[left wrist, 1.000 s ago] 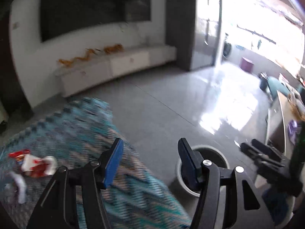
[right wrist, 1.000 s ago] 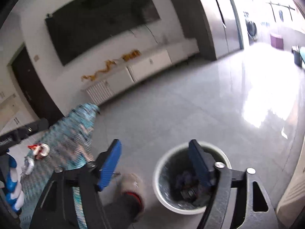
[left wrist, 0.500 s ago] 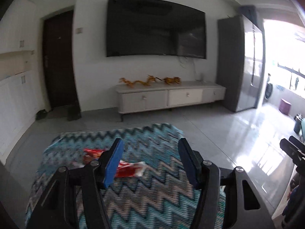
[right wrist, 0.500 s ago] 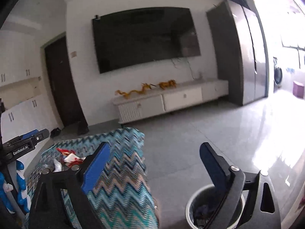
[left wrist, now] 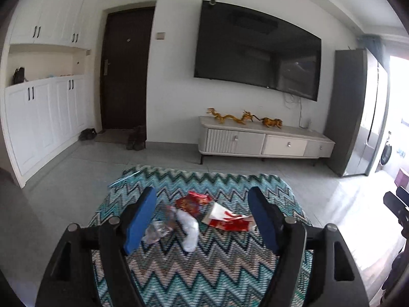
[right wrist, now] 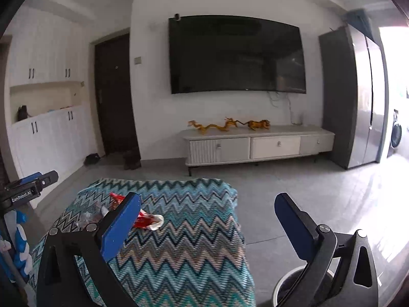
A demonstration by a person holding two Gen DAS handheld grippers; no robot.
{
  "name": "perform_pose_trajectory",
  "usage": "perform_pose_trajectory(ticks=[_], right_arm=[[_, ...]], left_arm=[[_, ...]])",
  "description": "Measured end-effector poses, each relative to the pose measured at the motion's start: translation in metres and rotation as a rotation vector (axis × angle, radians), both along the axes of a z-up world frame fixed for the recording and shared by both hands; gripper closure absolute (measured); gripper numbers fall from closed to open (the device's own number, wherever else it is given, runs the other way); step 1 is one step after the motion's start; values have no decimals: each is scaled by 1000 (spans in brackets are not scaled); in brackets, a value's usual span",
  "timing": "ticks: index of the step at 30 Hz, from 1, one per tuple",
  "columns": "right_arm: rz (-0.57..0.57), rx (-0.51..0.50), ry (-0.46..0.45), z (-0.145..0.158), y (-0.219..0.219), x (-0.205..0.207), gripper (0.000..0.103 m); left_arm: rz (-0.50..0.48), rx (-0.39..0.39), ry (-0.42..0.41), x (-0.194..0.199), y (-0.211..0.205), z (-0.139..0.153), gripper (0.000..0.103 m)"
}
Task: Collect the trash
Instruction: 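Grasp a clear plastic bag with the left tool while the right tool grasps the red-and-white wrapper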
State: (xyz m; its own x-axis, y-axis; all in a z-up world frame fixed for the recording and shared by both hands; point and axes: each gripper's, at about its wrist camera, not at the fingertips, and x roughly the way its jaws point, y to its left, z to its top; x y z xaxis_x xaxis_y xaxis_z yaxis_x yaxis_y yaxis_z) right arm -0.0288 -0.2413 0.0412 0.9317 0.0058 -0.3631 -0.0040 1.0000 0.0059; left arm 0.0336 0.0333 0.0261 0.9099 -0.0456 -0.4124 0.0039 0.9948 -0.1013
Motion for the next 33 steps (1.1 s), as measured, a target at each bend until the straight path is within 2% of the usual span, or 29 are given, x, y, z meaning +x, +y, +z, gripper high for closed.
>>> perform_pose_trajectory(ticks=[8, 18, 33], right_arm=[[48, -8, -8, -2, 32, 8, 0], [79, -14, 52, -16, 54, 30, 0], [114, -24, 137, -39, 70, 65, 0]], left_arm=[[50, -41, 29, 1, 40, -16, 30], [106, -70, 69, 9, 73, -38, 30], [89, -61, 147, 29, 75, -63, 30]])
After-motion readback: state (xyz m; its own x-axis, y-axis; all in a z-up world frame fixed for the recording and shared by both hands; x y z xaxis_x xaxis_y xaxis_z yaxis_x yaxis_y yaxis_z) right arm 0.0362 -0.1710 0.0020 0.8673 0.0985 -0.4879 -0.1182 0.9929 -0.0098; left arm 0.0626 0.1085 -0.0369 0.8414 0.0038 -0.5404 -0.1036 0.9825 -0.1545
